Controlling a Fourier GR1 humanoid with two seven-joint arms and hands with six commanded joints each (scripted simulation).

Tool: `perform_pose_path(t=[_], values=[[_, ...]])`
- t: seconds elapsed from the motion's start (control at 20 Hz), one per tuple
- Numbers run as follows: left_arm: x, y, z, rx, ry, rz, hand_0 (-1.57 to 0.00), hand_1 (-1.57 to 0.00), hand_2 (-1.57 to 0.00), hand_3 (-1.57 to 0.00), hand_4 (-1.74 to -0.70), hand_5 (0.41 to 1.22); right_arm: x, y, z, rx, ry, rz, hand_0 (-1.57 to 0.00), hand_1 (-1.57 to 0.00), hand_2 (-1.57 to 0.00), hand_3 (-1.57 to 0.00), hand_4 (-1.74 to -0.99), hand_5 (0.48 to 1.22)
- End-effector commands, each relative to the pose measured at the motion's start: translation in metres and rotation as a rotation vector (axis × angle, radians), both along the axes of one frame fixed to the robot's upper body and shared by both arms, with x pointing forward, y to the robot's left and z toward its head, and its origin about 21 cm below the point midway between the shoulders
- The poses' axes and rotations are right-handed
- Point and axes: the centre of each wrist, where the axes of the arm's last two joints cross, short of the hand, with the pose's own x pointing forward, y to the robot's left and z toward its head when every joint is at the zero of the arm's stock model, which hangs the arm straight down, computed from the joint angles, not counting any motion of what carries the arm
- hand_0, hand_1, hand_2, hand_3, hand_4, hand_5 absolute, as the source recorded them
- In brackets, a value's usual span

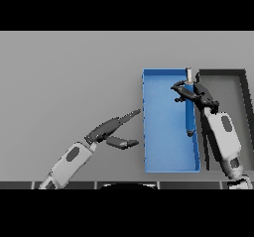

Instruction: Pick up the blue pipe and place it into the blue bin.

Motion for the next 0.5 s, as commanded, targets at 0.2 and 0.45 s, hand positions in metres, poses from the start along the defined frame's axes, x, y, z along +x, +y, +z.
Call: perform_pose_path(t=[0.2, 0.45], values=[[-0.001, -0.003, 0.002, -0.004, -0.005, -0.001, 0.00, 0.00, 0.00, 0.00, -0.83, 0.476, -0.002, 0.003, -0.007, 0.033, 0.195, -0.024, -0.60, -0.57, -0.55, -0.33, -1.302, 1.182], [0.000, -0.001, 0.001, -0.002, 0.001, 0.004, 0.00, 0.00, 0.00, 0.00, -0.83, 0.475, -0.009, 0.015, 0.006, -0.158, 0.129, 0.168, -0.20, -0.18, -0.18, -0.11, -1.199, 0.967]])
